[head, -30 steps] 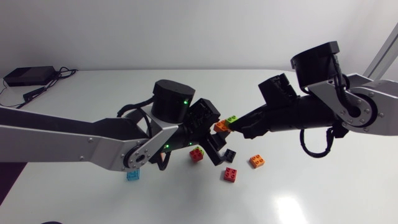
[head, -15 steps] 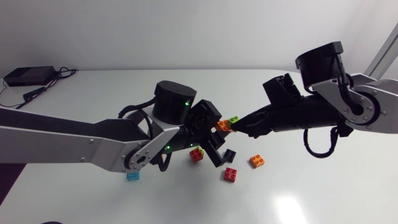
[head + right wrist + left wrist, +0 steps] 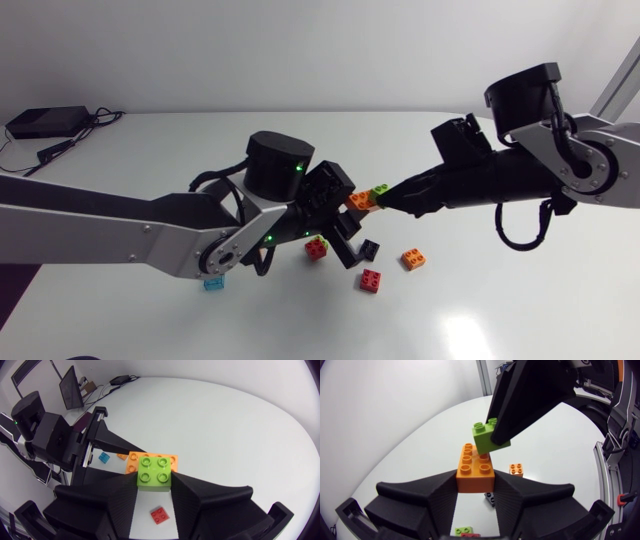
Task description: Separate the duplo bricks
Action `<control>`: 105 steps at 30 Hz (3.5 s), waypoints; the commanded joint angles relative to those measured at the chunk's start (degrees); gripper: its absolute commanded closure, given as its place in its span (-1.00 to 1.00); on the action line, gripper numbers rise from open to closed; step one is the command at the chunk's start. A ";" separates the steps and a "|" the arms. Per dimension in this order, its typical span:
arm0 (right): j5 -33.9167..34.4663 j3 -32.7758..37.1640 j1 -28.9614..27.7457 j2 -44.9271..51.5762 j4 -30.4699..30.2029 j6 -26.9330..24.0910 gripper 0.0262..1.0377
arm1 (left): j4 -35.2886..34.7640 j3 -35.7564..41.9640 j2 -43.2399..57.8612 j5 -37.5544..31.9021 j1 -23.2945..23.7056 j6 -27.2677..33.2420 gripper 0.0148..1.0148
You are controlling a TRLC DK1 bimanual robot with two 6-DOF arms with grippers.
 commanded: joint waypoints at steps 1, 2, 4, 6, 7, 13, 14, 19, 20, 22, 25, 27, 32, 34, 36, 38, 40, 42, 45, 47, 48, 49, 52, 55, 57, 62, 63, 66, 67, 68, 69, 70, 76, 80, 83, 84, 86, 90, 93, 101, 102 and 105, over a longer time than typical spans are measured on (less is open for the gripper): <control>-0.15 0.41 -0.41 -2.09 -0.42 0.12 0.45 | 0.47 -1.43 -1.04 -0.25 0.71 0.63 0.37; 0.29 -0.11 -0.41 -3.14 0.11 0.03 0.45 | 0.20 -1.35 -1.04 -0.17 1.15 0.28 0.37; 1.87 -1.26 -0.06 -5.60 1.42 -0.06 0.45 | -0.24 -1.35 -0.96 0.19 1.76 0.10 0.37; 4.25 -2.05 0.30 -7.53 2.30 -1.03 0.45 | -0.50 -1.35 -0.96 0.63 2.20 0.10 0.37; 4.60 -2.14 0.30 -7.89 2.48 -1.29 0.45 | -0.85 -1.08 -0.96 1.24 3.17 0.10 0.37; 4.51 -3.02 -1.46 -7.18 2.30 -3.31 0.45 | -2.87 0.85 -0.52 5.81 15.04 2.74 0.37; 4.51 -3.19 -1.55 -7.18 2.22 -3.40 0.45 | -2.79 0.67 -0.25 5.90 16.79 3.79 0.37; 4.42 -3.45 -1.90 -6.48 2.22 -4.10 0.45 | -5.25 0.32 0.98 10.65 26.81 5.55 0.37; 4.42 -3.54 -1.90 -6.22 2.22 -4.10 0.45 | -5.86 0.06 0.89 11.61 28.13 5.73 0.37; 4.33 -3.63 -1.90 -5.78 2.39 -4.19 0.45 | -7.18 -0.91 0.54 13.46 30.59 6.52 0.36; 4.33 -3.54 -1.55 -5.34 2.48 -4.10 0.45 | -8.67 -2.67 0.36 14.69 32.53 8.54 0.36; 4.33 -3.54 -1.37 -5.25 2.48 -4.02 0.45 | -8.41 -4.16 0.45 15.13 33.84 10.03 0.36; 4.33 -3.45 -0.76 -4.63 2.39 -3.93 0.45 | -7.80 -5.13 3.88 16.09 36.66 12.67 0.36; 4.42 -3.19 -0.23 -4.19 2.39 -3.75 0.45 | -6.92 -5.21 5.64 16.09 37.27 13.37 0.36; 4.60 -2.93 0.47 -3.67 2.39 -3.75 0.45 | -5.42 -5.30 7.31 16.09 37.54 13.46 0.36; 4.77 -2.75 0.91 -3.23 2.48 -3.75 0.45 | -3.75 -5.57 9.24 16.09 37.45 13.64 0.36; 5.30 -2.49 1.61 -2.79 2.48 -3.75 0.45 | -2.79 -5.65 10.91 16.09 37.45 14.08 0.36; 5.65 -2.14 1.97 -2.26 2.48 -3.75 0.45 | -2.61 -5.65 11.79 16.09 37.54 14.34 0.36; 6.18 -1.17 2.41 -0.59 2.48 -3.93 0.45 | -2.61 -6.01 12.32 16.09 37.54 14.96 0.30; 6.18 -0.55 2.41 1.17 2.92 -4.02 0.45 | -2.61 -6.27 13.11 16.09 37.54 15.31 0.13; 6.18 -0.29 2.41 2.13 3.36 -4.02 0.45 | -2.61 -6.36 13.55 16.09 37.54 15.39 0.08; 6.18 -0.03 2.49 2.84 3.62 -4.10 0.45 | -2.61 -6.44 13.81 16.09 37.54 15.48 0.05; 6.88 1.03 3.55 5.47 4.15 -4.54 0.45 | -2.61 -6.80 13.90 16.09 37.45 15.75 -0.16; 8.11 2.79 4.60 8.64 4.41 -5.51 0.45 | -2.70 -6.88 13.55 16.09 37.45 15.75 -0.43; 8.55 4.28 4.87 11.10 4.41 -6.21 0.45 | -2.87 -6.88 12.84 16.09 37.45 15.75 -0.60; 11.45 8.50 5.75 18.66 4.59 -8.59 0.45 | -5.25 -5.74 7.31 16.01 37.71 15.66 -0.70; 12.24 9.29 5.92 20.41 5.03 -8.94 0.45 | -6.57 -5.04 5.81 16.09 37.62 15.48 -0.70; 13.56 11.57 6.01 25.16 5.91 -9.90 0.45 | -9.82 -3.46 1.33 16.09 36.22 14.69 -0.70; 13.83 12.37 5.92 26.65 5.99 -10.26 0.45 | -10.96 -2.93 0.01 16.09 35.34 14.52 -0.70; 13.91 12.98 6.01 27.97 6.43 -10.34 0.45 | -11.93 -2.31 -1.13 16.09 34.20 14.34 -0.70; 14.35 13.60 6.01 29.20 6.70 -10.69 0.45 | -12.89 -1.70 -1.84 16.18 33.32 14.08 -0.70; 14.35 14.30 6.01 30.43 6.70 -10.78 0.45 | -13.60 -1.08 -2.10 16.18 32.09 13.81 -0.70; 15.32 16.50 6.36 36.15 8.72 -11.49 0.44 | -16.67 1.47 -1.04 16.09 25.32 12.14 -0.70; 15.32 17.20 6.80 38.43 9.16 -12.19 0.44 | -16.85 1.73 0.89 16.09 22.24 11.62 -0.70; 16.20 17.81 7.33 40.19 9.51 -12.72 0.43 | -17.02 1.91 2.56 16.09 20.92 11.35 -0.70; 16.20 18.17 7.42 40.72 9.60 -12.80 0.43 | -16.94 1.82 3.17 16.09 20.31 11.35 -0.70; 16.20 18.61 7.59 41.51 9.60 -12.98 0.43 | -16.94 1.82 3.70 16.09 19.61 11.35 -0.70; 16.20 19.05 7.85 42.04 9.60 -13.16 0.40 | -16.94 1.73 4.05 16.09 18.55 10.82 -0.70; 16.20 18.87 8.38 42.04 10.21 -13.68 0.40 | -16.94 1.38 4.23 16.09 17.67 10.65 -0.70; 16.81 18.87 9.35 42.56 10.39 -14.21 0.17 | -17.20 0.76 4.67 16.09 15.74 10.21 -0.70; 16.81 18.87 9.35 42.74 10.30 -14.30 -0.04 | -17.29 0.67 4.76 16.09 15.48 10.21 -0.70; 16.81 18.69 9.35 42.83 10.13 -14.47 -0.59 | -17.82 0.59 4.76 16.09 15.04 10.21 -0.70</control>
